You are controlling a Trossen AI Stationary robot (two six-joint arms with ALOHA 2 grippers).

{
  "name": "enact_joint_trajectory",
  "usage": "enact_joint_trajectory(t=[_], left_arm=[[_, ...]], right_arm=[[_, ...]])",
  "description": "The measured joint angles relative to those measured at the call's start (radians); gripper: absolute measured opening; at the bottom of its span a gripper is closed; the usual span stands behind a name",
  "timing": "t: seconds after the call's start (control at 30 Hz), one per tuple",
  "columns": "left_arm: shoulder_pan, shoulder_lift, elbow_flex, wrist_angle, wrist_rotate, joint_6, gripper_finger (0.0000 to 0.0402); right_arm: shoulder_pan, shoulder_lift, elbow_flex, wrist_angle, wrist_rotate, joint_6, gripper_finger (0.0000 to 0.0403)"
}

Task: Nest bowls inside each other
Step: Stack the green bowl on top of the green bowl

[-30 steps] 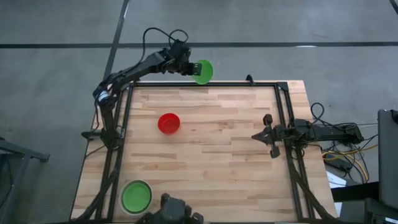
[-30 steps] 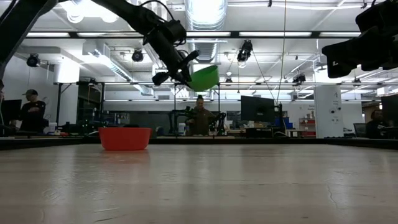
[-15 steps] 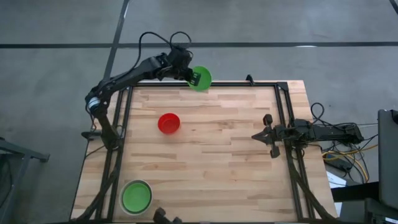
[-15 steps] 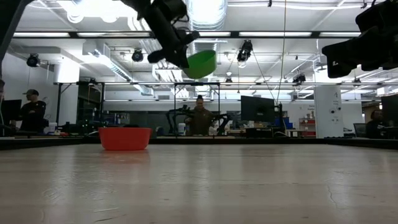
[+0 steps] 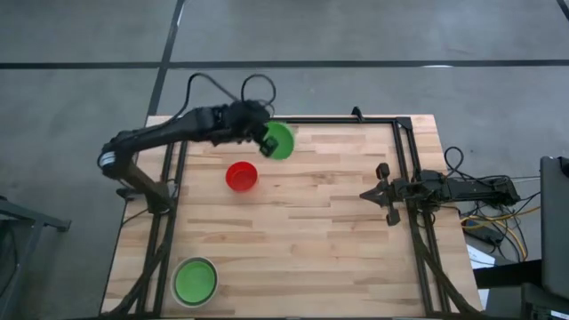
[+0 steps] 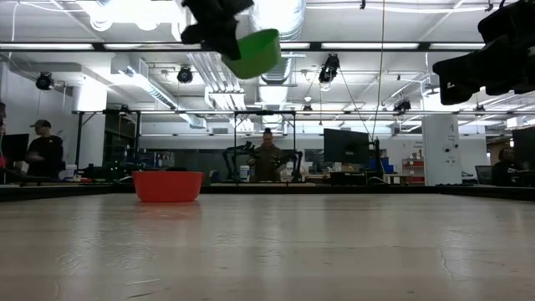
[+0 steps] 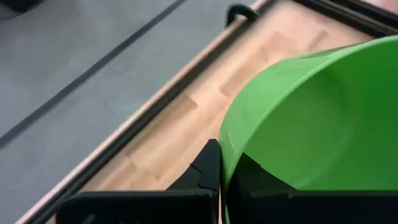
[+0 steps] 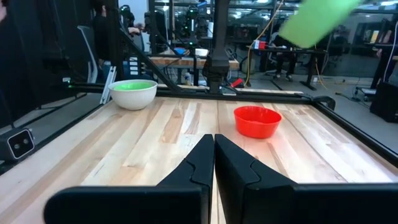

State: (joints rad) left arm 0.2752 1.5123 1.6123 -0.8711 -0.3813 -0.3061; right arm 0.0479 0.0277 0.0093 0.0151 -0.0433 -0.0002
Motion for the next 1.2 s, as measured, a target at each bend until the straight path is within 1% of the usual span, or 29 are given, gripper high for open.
enact_joint_trajectory(t=[0.17, 0.23, 0.43, 0.5, 0.63, 0.77, 0.87, 0.97, 1.1, 1.2], left_arm=[[-0.11, -0.147, -0.16, 0.002, -0.003, -0.01, 0.0004], [-0.161, -0.216, -0.235, 0.009, -0.003, -0.038, 0.0004], [-0.293, -0.433, -0.45, 0.023, -0.018, -0.196, 0.0004], [-0.333, -0.502, -0.508, 0.023, -0.018, -0.256, 0.0004], [-0.394, -0.615, -0.598, 0.023, -0.02, -0.33, 0.0004], [-0.43, -0.681, -0.642, 0.005, -0.016, -0.373, 0.0004], [-0.449, -0.708, -0.655, -0.004, 0.008, -0.378, 0.0004], [-0.458, -0.715, -0.647, -0.035, 0.053, -0.39, 0.0004], [-0.462, -0.705, -0.623, -0.136, 0.096, -0.477, 0.0004], [-0.475, -0.7, -0.619, -0.193, 0.133, -0.506, 0.0004]], right_arm=[[0.0, 0.0, 0.0, 0.0, 0.0, 0.0, 0.0009], [0.0, 0.0, 0.0, 0.0, 0.0, 0.0, 0.0009], [0.0, 0.0, 0.0, 0.0, 0.0, 0.0, 0.0009], [0.0, 0.0, 0.0, 0.0, 0.0, 0.0, 0.0009], [0.0, 0.0, 0.0, 0.0, 0.0, 0.0, 0.0009], [0.0, 0.0, 0.0, 0.0, 0.0, 0.0, 0.0009], [0.0, 0.0, 0.0, 0.0, 0.0, 0.0, 0.0009], [0.0, 0.0, 0.0, 0.0, 0.0, 0.0, 0.0009], [0.0, 0.0, 0.0, 0.0, 0.0, 0.0, 0.0009], [0.0, 0.0, 0.0, 0.0, 0.0, 0.0, 0.0009]])
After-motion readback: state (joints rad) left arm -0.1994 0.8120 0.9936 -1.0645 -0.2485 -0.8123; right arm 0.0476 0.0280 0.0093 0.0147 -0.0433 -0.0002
